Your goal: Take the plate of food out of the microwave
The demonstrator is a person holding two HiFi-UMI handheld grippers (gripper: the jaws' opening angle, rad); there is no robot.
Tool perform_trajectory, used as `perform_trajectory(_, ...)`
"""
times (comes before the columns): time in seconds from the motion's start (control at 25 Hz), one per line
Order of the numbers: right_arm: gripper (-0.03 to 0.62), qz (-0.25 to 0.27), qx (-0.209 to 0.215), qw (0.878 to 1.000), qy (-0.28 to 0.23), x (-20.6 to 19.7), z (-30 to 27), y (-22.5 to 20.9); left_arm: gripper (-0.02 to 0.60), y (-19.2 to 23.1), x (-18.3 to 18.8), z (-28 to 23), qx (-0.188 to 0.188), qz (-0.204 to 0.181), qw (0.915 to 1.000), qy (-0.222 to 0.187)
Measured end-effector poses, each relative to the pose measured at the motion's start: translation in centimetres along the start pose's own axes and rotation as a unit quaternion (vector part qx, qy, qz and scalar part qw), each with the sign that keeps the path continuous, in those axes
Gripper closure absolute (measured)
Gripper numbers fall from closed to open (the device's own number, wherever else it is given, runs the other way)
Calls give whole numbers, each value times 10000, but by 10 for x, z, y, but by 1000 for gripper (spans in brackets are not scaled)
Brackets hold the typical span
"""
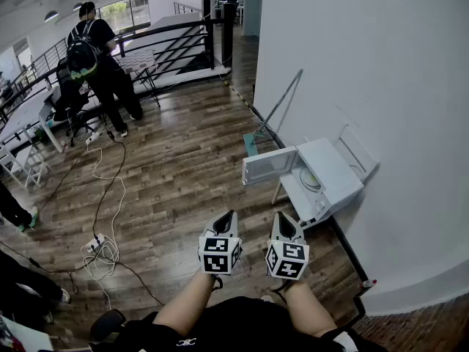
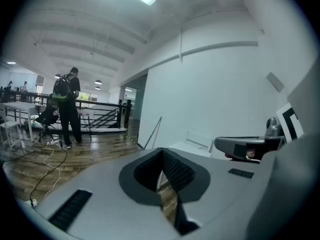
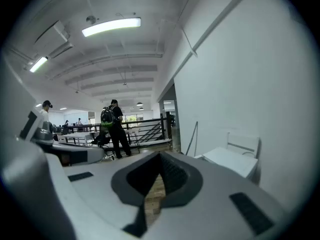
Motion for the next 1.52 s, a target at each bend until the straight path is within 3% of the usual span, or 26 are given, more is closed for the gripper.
perform_trajectory(0.36,582,-120,1,9999,-23,-2,1,8,582,4,-2,10,53,-55,10000,33)
perform_trajectory(0.64,582,64,139,9999,31,-8,0,35,583,21,-7,21,66,-25,10000,47)
perform_trajectory(1.08,582,140,-24,9997,199,-22,-4,83,583,63,-19,47,-7,156,9999,68)
perform_trajectory(1.52,580,103,-165,9991,379,-32,-27,76,582,77,-23,21,-73,199,9995,234)
Point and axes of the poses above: the fingertips, and each gripper's own axes: z backward along the fingers, y to its left, x out of its top, the point moved 10 cm from there along z, backward along the fingers, and after that the axes turned 4 degrees about -y, right-handed, at the moved point
